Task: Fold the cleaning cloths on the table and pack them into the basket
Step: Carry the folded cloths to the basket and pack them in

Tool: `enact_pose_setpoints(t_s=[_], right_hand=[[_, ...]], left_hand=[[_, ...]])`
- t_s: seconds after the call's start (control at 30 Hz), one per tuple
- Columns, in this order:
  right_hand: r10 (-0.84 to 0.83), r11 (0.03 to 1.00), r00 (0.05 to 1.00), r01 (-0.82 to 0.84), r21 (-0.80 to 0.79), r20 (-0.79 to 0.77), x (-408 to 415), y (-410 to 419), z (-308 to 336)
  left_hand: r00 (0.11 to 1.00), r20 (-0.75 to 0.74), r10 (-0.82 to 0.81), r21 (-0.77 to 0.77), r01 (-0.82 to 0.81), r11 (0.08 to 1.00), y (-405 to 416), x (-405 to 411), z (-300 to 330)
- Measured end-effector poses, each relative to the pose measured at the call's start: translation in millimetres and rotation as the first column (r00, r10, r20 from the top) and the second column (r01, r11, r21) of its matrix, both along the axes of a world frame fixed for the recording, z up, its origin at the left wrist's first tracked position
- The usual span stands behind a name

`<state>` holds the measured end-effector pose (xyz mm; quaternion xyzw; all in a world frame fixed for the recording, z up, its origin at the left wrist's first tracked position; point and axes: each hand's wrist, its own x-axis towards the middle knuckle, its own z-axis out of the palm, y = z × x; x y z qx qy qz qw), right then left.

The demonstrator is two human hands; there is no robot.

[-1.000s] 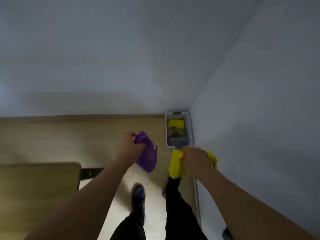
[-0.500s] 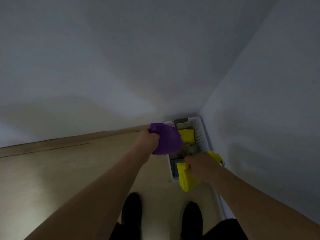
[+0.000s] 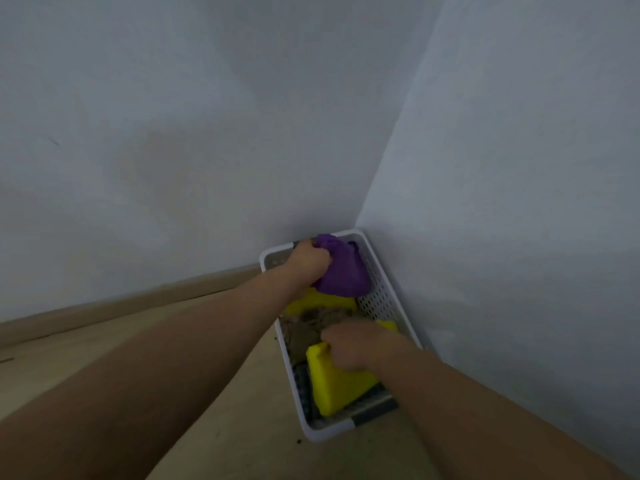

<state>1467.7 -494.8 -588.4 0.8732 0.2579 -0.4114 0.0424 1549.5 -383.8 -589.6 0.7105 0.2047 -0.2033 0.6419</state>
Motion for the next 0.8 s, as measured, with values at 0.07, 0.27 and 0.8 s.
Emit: enact_pose_setpoints(t_s=[0.07, 0.27, 0.8], right_hand=[[-0.022, 1.000, 0.998, 0.021, -0.006, -0.062, -13, -1, -1], [-0.067, 0.998, 0.998, 0.066, -0.011, -0.011, -13, -4, -19], [-0.061, 0.997, 0.998, 0.060, -0.054, -0.017, 0, 2, -29]], left_hand=[[0.999, -0.028, 0.046, -0.046, -0.048, 0.998, -2, -3, 2], [0.989, 0.067, -0.129, 0.204, 0.113, 0.972, 3, 3, -17], [0.670, -0.173, -0.722, 0.943, 0.324, 0.074, 29, -11, -43]])
